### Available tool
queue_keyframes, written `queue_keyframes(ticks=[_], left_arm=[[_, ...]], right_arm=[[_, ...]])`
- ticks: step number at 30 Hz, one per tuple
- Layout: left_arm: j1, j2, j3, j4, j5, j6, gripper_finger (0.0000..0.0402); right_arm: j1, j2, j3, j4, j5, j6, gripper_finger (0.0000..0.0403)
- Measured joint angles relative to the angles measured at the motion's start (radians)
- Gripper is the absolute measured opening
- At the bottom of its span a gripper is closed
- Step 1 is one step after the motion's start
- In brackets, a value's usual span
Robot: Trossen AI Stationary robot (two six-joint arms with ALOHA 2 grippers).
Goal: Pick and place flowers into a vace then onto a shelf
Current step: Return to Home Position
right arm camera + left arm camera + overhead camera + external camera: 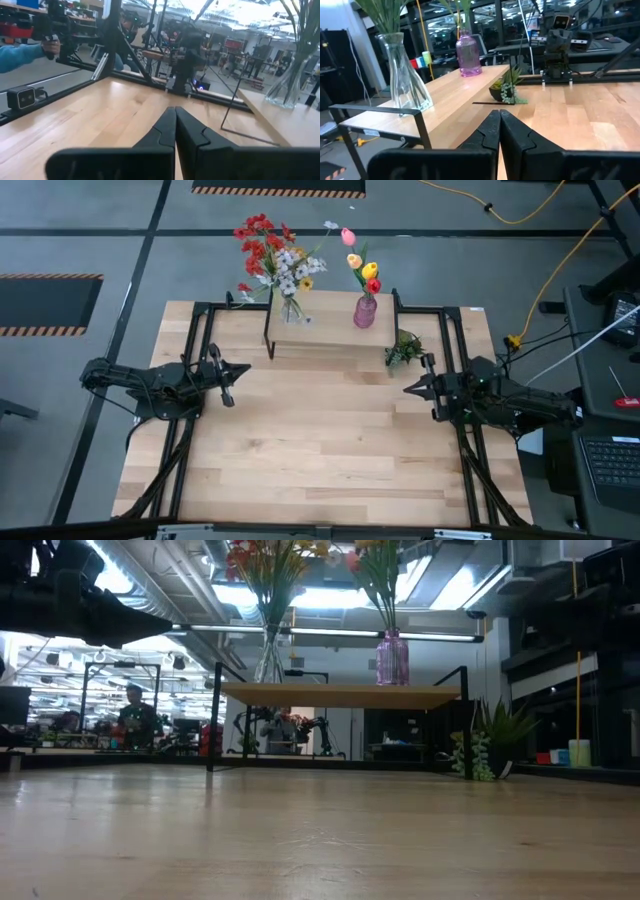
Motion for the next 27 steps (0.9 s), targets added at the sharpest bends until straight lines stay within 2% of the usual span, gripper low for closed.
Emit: queue_keyframes(ticks=[23,27], left_arm=[[0.000,0.001,0.000,0.000,-0.003,-0.013,0.0008],[0.000,0.001,0.000,0.000,-0.003,-0.013,0.0007]], right_arm=[[0.000,0.000,0.000,-0.019,0.016,-0.032,0.0005],[0.000,0.000,0.000,-0.019,0.016,0.031,0.0005]])
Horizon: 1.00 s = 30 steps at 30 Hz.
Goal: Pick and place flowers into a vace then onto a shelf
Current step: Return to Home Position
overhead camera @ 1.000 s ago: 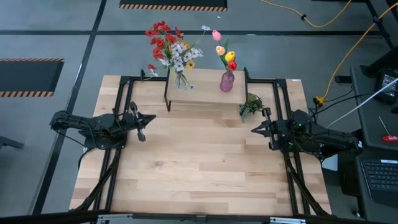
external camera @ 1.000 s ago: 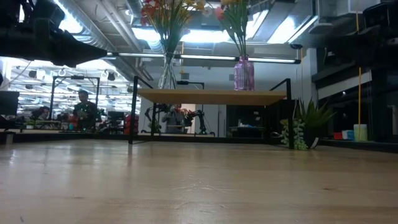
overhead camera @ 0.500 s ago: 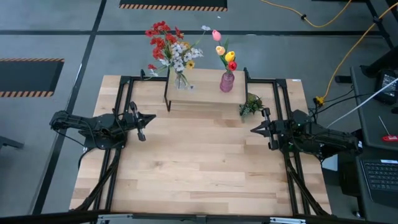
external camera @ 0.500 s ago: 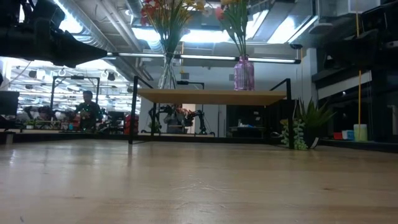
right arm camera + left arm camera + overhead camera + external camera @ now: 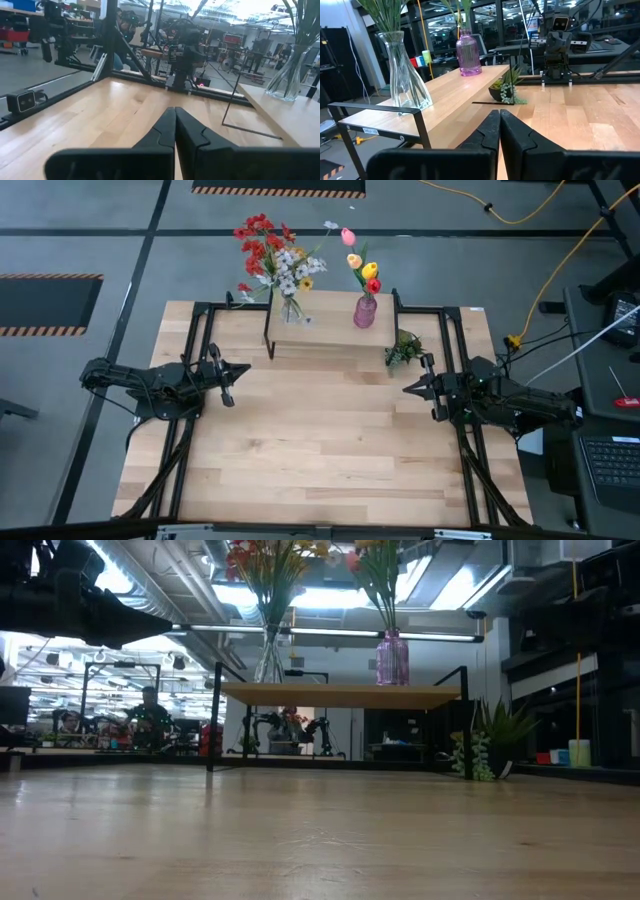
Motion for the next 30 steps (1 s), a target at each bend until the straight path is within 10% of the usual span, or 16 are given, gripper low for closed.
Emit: queue_keyframes(ticks=[24,30], left_arm=[[0.000,0.000,0.000,0.000,0.000,0.001,0.0008],[0.000,0.000,0.000,0.000,0.001,0.001,0.0006]], right_arm=[[0.000,0.000,0.000,0.000,0.000,0.103,0.0005],[0.146,-0.023,0.000,-0.019,0.161,0.158,0.0005]])
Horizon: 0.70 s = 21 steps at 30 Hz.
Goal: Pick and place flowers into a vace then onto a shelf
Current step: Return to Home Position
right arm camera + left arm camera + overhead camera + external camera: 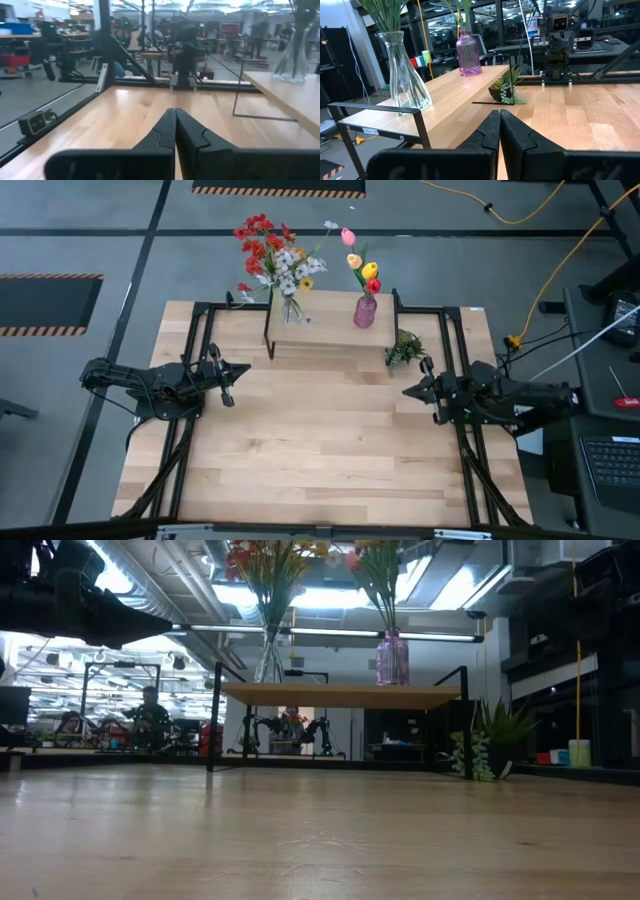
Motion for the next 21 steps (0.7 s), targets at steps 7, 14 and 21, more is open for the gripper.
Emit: queue_keyframes(ticks=[7,14,21], left_arm=[[0.000,0.000,0.000,0.000,0.000,0.000,0.0006],[0.000,0.000,0.000,0.000,0.000,0.000,0.0004],[0.000,0.000,0.000,0.000,0.000,0.000,0.0004]], right_arm=[[0.103,0.000,0.000,-0.021,0.127,0.023,0.0005],[0.132,0.000,0.000,-0.024,0.146,0.117,0.0005],[0.132,0.002,0.000,-0.021,0.146,0.127,0.0005]])
